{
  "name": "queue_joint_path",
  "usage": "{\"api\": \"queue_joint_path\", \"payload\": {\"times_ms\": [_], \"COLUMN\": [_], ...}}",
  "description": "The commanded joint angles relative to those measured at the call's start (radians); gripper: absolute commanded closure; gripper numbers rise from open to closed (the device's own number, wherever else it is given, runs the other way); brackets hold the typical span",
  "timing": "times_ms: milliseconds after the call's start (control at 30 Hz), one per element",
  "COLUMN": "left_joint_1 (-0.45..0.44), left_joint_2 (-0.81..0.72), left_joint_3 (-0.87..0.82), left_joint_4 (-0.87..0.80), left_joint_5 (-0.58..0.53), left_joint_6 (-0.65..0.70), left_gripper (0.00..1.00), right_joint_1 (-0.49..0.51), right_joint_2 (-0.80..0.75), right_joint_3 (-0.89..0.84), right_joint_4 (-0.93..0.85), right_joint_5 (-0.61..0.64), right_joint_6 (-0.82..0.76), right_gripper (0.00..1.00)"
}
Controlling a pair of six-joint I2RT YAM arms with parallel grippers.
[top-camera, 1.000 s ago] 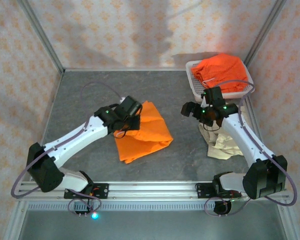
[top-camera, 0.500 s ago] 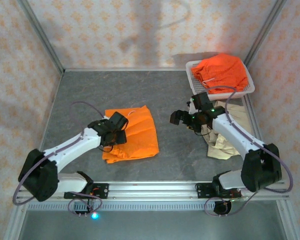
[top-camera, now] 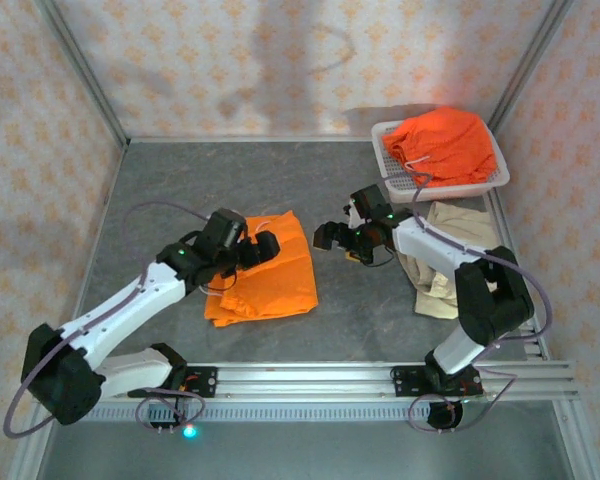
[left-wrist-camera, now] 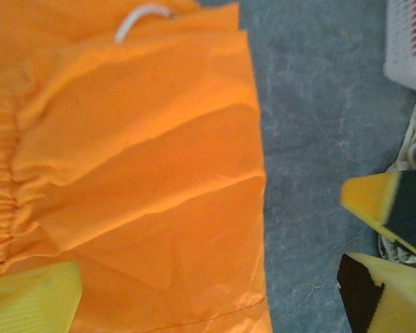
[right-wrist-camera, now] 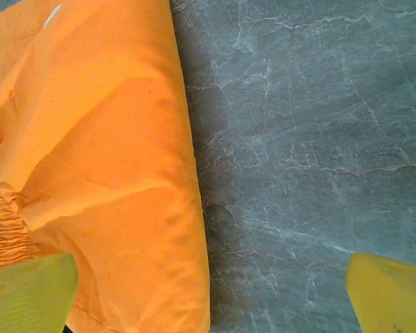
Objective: Fold and stack the shorts
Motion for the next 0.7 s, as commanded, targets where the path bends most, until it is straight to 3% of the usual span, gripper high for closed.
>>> {"api": "queue_joint_path", "payload": {"times_ms": [0,233,667], "left_joint_1": [0.006,0.068,0.073], "left_joint_2": [0.053,0.105,0.132], "left_joint_3": [-0.097,-0.258,-0.298], "left_joint_4": [0.077,0.185,0.240], "left_joint_5": [0.032,0.014,0.015], "left_joint_6": [-0.059,-0.056,-0.029], "left_gripper": [0.00,0.00,0.00], "right_joint_1": [0.001,0.022,0.140], "right_joint_2": [0.009,0.027,0.189], "right_joint_3": [0.022,0.005,0.088], "right_joint_4": [0.057,0.096,0.161], "right_joint_5": [-0.029,-0.074,-0.105], "right_joint_6": [0.039,0.058,0.082], "right_gripper": [0.02,0.03,0.10]}}
